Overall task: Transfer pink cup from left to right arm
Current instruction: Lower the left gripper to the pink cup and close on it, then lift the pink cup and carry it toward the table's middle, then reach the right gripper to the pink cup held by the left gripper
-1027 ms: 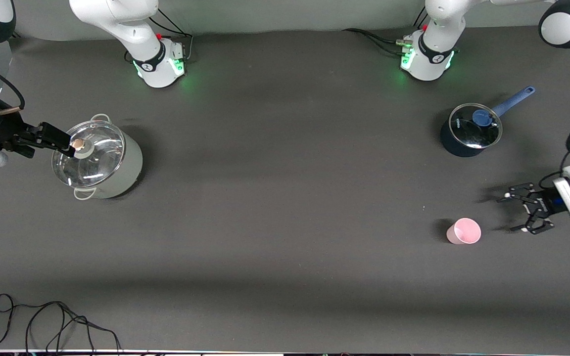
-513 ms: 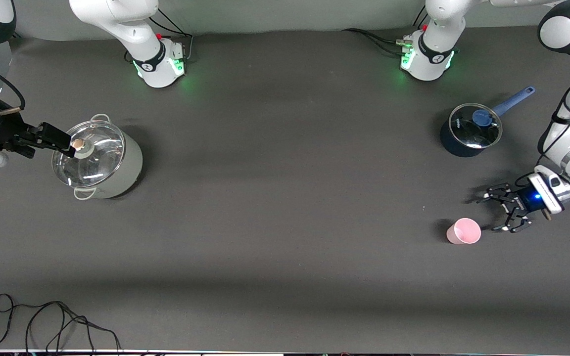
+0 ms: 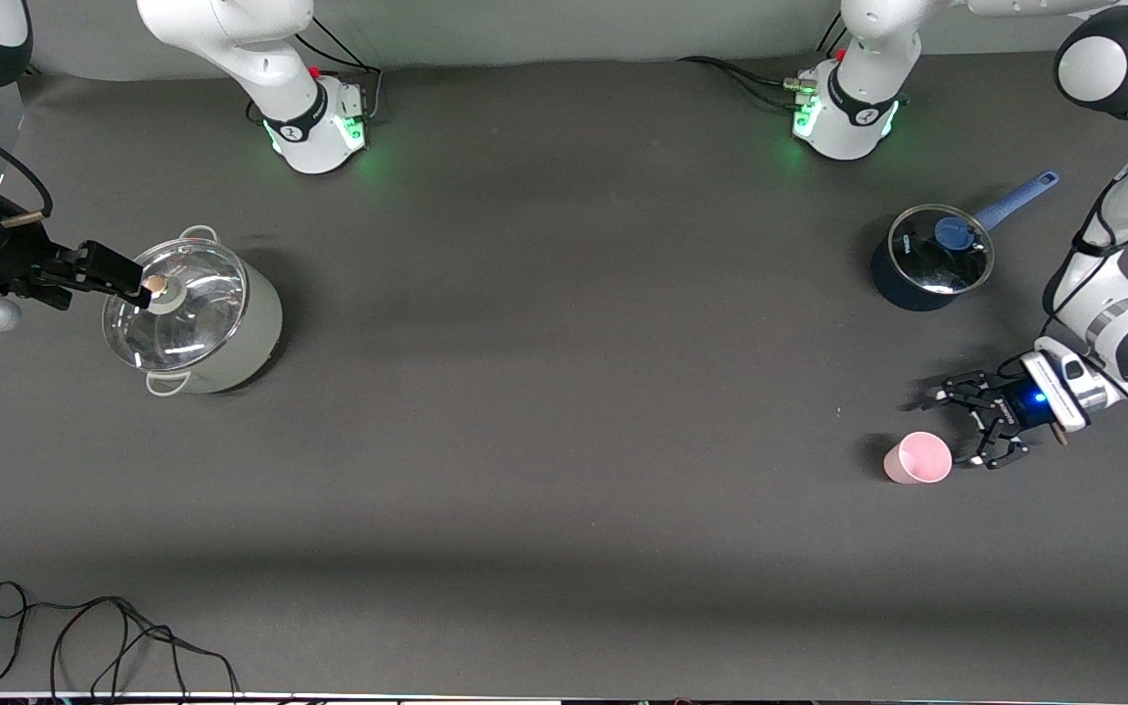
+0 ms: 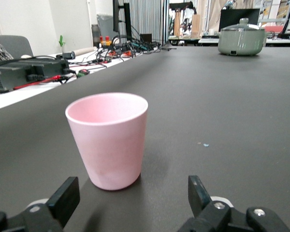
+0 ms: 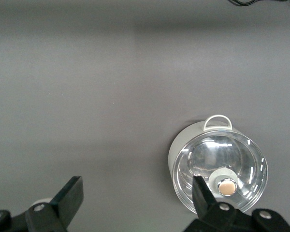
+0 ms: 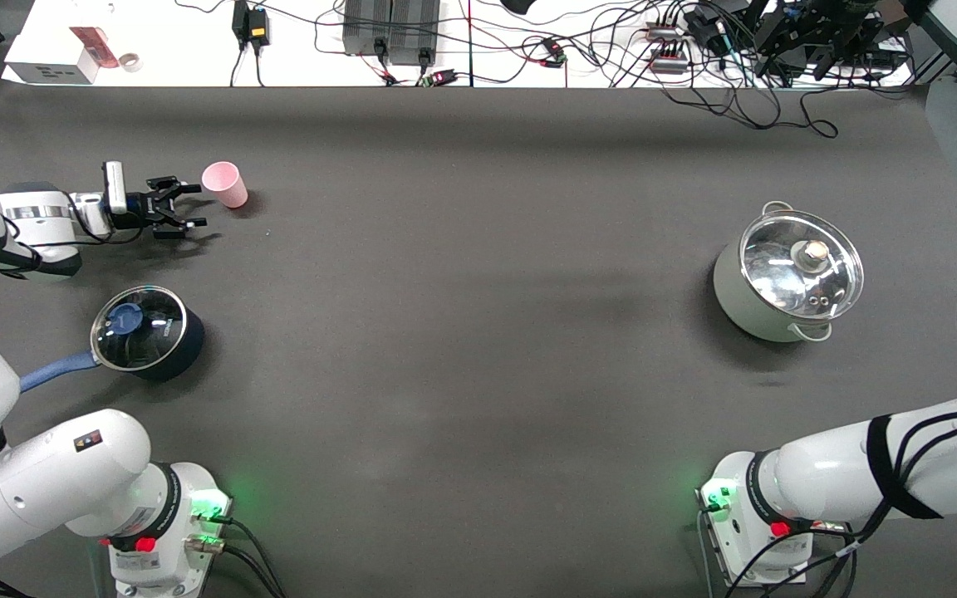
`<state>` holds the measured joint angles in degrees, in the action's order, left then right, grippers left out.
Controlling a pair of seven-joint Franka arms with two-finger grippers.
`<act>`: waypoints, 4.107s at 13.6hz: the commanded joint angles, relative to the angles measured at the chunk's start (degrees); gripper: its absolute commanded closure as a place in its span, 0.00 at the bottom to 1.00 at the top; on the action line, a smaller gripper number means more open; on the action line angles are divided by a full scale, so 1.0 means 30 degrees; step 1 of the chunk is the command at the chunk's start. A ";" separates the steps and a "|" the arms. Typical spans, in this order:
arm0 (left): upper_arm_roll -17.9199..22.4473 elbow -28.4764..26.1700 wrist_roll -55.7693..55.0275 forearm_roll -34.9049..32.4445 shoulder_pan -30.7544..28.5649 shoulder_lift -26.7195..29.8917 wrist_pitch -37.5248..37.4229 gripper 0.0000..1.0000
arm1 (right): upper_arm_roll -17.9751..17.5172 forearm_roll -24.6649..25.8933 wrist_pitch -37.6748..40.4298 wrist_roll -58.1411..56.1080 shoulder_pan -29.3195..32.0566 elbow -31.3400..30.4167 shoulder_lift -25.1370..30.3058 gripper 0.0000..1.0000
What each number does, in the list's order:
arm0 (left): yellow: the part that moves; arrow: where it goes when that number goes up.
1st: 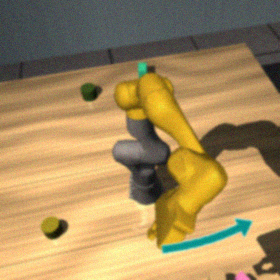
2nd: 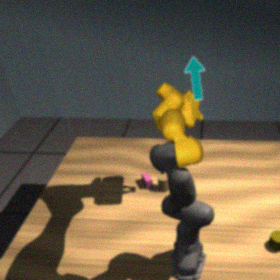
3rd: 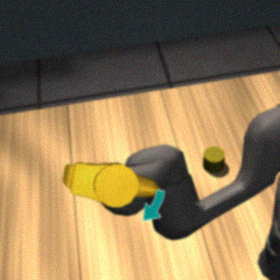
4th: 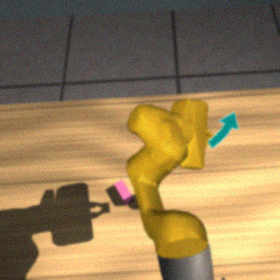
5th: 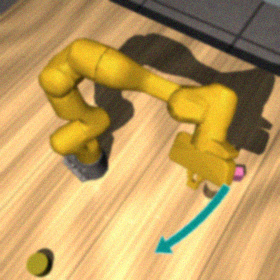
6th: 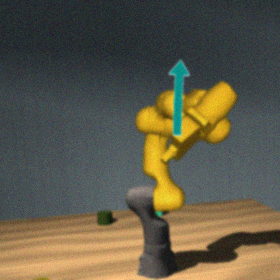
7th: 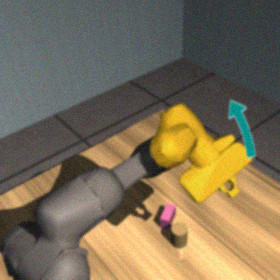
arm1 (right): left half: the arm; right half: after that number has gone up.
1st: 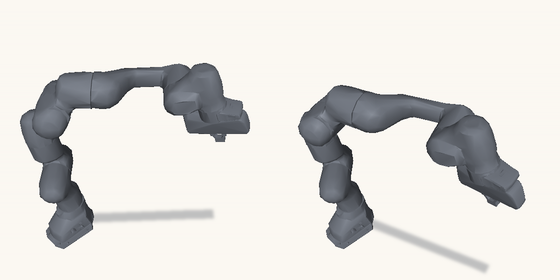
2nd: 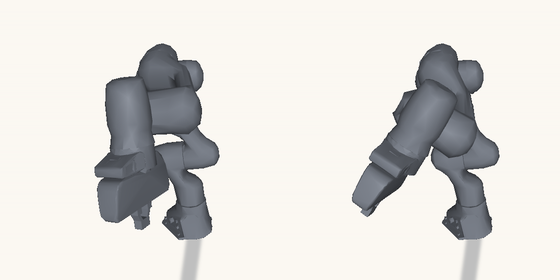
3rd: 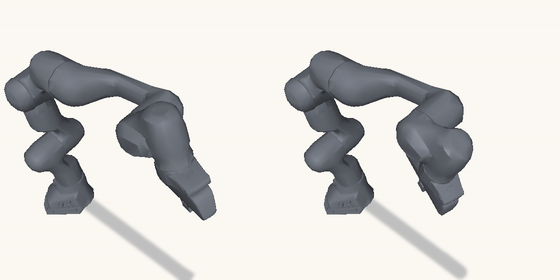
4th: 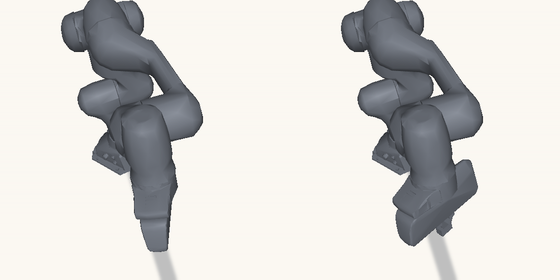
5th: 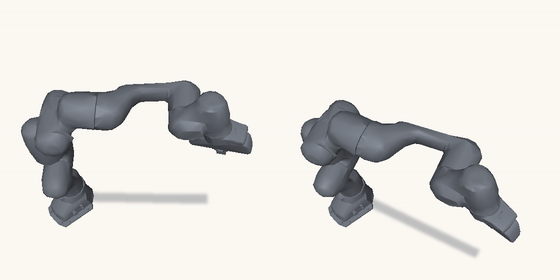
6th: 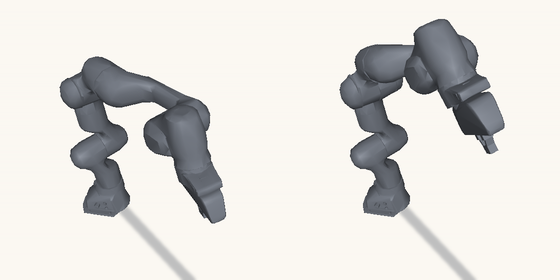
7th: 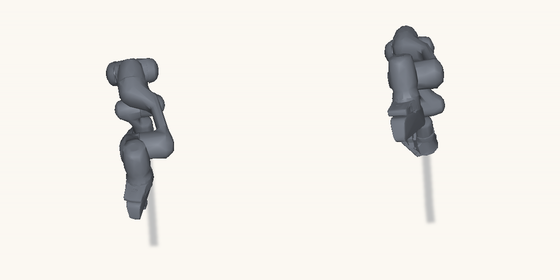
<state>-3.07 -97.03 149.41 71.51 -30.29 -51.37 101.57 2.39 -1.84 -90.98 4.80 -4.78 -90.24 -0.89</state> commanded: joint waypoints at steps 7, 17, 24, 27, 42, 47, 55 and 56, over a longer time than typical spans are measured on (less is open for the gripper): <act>-0.0441 -0.0148 0.1409 0.1855 0.0750 -0.0688 0.1445 0.00 | -0.0066 0.0000 0.0355 -0.0341 0.0010 0.0461 -0.0230 0.00; -0.0910 -0.0148 0.1321 0.3698 0.1218 -0.0836 0.1886 0.63 | -0.0066 0.0000 0.0355 -0.0341 0.0039 0.0461 -0.0230 0.00; -0.1698 -0.0322 -0.0077 0.3936 0.1219 -0.0254 0.2498 0.71 | -0.0066 0.0000 0.0355 -0.0341 0.0039 0.0461 -0.0230 0.00; -0.4707 -0.2337 -0.1460 0.4955 0.0927 0.1912 0.6148 0.74 | -0.0066 0.0000 0.0355 -0.0136 0.0039 0.0462 -0.0230 0.00; -2.2766 -0.3811 -0.3540 1.5595 0.2355 0.6953 2.5112 0.79 | -0.0212 -0.4680 0.0500 1.3471 -0.0137 0.2213 -0.0696 0.02; -2.2649 -0.3050 -0.5445 1.5567 0.4263 0.8393 2.6638 0.79 | -0.0242 -0.5860 0.1087 2.1995 -0.2209 0.4823 -0.2072 0.03; -2.2561 -0.2550 -0.5945 1.5567 0.4823 0.8305 2.7081 0.79 | -0.0212 -0.5772 0.1000 3.3371 -0.7397 0.9215 -0.5997 0.03; -2.2561 -0.2550 -0.5974 1.5567 0.4823 0.8305 2.7081 0.79 | -0.0241 -0.5801 0.0941 3.3959 -0.7750 0.9656 -0.6465 0.03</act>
<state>-71.74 -105.23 132.21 116.86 -16.92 -27.99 181.98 1.07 -18.47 -89.40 101.67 -26.18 -67.50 -16.16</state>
